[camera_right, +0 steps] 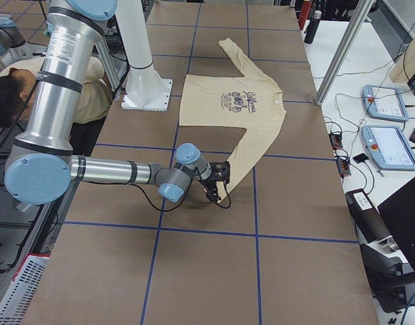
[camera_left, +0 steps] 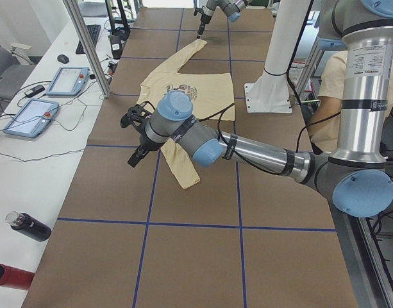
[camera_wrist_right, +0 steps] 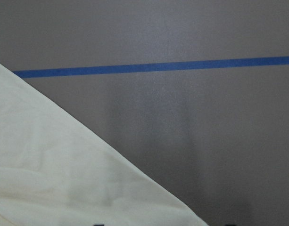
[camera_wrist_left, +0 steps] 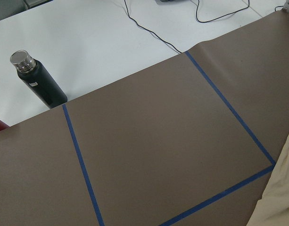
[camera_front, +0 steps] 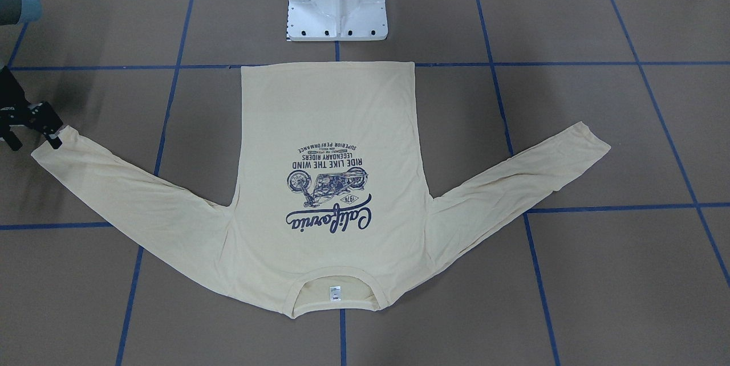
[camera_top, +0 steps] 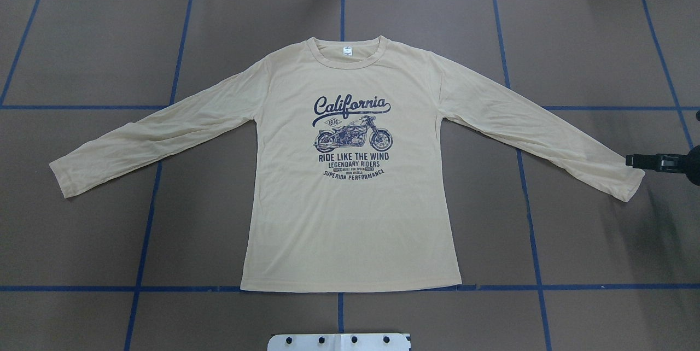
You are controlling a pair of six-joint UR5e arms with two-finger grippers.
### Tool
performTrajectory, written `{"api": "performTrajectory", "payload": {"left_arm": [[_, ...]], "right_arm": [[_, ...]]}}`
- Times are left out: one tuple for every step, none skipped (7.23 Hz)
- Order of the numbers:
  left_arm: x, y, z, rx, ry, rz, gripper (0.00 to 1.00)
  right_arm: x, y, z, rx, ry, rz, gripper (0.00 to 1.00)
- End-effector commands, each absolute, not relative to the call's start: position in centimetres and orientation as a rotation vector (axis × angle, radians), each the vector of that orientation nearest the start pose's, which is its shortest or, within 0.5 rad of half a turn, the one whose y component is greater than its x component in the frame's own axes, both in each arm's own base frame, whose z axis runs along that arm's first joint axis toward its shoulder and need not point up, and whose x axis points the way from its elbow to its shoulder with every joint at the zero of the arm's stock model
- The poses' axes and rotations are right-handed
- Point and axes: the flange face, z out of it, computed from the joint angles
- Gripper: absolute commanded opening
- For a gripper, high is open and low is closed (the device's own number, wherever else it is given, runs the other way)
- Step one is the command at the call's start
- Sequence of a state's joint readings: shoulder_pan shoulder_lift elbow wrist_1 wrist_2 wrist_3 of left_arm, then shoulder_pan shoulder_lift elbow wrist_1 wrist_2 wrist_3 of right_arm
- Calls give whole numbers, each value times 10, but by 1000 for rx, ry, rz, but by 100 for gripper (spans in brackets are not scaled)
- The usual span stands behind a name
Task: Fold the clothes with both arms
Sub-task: 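Lower the right gripper and grasp the cuff of the sleeve nearest it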
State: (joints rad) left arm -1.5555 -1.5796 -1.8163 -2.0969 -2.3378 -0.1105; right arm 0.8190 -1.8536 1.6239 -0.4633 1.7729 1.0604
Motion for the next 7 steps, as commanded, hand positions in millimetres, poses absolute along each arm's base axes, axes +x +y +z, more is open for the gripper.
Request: {"api": "performTrajectory", "payload": {"left_arm": [[-56, -502, 474, 684, 771, 209, 100], [-56, -501, 475, 693, 770, 213, 100], [-57, -496, 480, 704, 770, 216, 100], [-57, -496, 479, 710, 769, 218, 100], [-57, -496, 480, 709, 768, 219, 100], [-57, -496, 480, 709, 768, 219, 100], [-57, -496, 480, 709, 768, 219, 100]], "right_arm": [[-201, -367, 656, 398, -779, 190, 78], [-202, -367, 656, 404, -774, 188, 70], [-203, -367, 655, 407, -774, 185, 62], [-203, -366, 657, 407, -769, 179, 61], [-204, -366, 658, 409, -766, 176, 61], [-204, -366, 660, 407, -761, 171, 61], [-204, -365, 662, 404, -757, 169, 61]]}}
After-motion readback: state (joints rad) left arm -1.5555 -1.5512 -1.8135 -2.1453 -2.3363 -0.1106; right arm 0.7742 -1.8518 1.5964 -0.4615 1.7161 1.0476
